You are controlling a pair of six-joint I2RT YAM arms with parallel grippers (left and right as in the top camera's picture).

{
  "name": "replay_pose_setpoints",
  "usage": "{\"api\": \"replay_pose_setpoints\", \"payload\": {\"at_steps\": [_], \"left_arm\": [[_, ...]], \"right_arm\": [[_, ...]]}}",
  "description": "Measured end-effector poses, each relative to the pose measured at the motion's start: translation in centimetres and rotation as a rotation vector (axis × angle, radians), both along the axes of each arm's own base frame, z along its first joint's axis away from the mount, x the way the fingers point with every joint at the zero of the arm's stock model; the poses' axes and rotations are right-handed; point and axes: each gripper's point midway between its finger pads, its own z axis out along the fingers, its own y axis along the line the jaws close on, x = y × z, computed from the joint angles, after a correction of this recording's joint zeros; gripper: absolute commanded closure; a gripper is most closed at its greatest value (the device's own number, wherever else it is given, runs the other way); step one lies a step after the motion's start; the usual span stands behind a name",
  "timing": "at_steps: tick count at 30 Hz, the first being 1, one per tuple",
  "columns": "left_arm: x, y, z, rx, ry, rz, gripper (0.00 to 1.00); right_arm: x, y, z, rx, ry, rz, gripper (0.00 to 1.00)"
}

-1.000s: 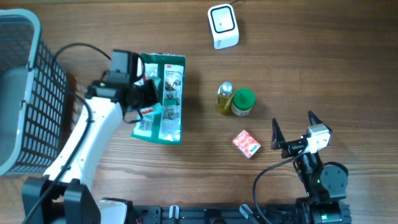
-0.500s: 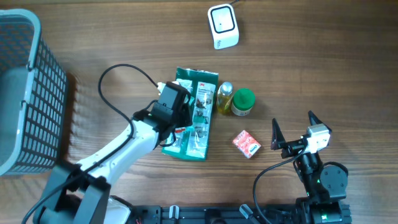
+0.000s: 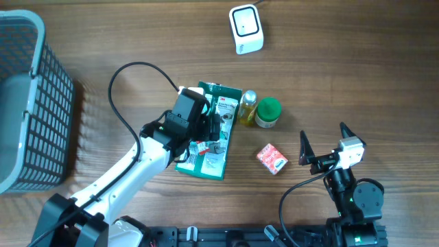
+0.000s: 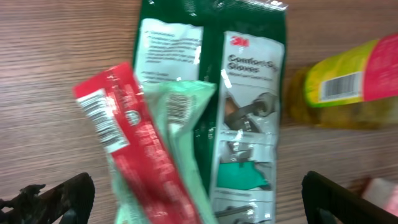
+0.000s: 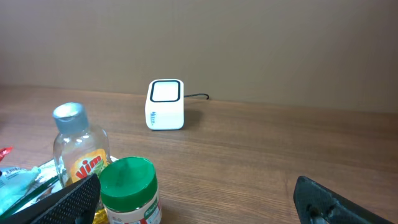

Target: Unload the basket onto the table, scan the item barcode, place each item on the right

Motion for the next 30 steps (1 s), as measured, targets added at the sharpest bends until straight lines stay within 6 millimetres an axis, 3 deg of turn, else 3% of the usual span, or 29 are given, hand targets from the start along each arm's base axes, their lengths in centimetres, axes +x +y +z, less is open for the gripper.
{"api": "replay_pose_setpoints", "payload": {"at_steps": [3, 5, 7, 9, 11, 16, 30], "left_arm": [[1.0, 1.0, 0.9, 0.030, -0.027, 0.022, 0.00], [2.9, 2.4, 3.7, 0.017, -0.082, 0.077, 0.00], [5.4, 5.5, 7.8, 0.002, -0.174, 0.179, 0.00], [6.7, 9.2, 9.9, 0.001, -0.228, 0.287, 0.00], [7.0, 13.9, 9.9, 0.033, -0.223, 0.411, 0.00], [6.4, 20.1, 9.5, 0.071, -0.201, 0.576, 0.00], [6.3, 20.7, 9.5, 0.073, -0.199, 0.594, 0.00]], "right_arm": [[0.0, 0.0, 0.0, 0.000, 0.000, 0.000, 0.00], [0.0, 0.0, 0.0, 0.000, 0.000, 0.000, 0.00], [0.0, 0.0, 0.0, 0.000, 0.000, 0.000, 0.00], [0.0, 0.0, 0.0, 0.000, 0.000, 0.000, 0.00], [0.0, 0.0, 0.0, 0.000, 0.000, 0.000, 0.00], [0.0, 0.0, 0.0, 0.000, 0.000, 0.000, 0.00], [0.0, 0.0, 0.0, 0.000, 0.000, 0.000, 0.00]]}}
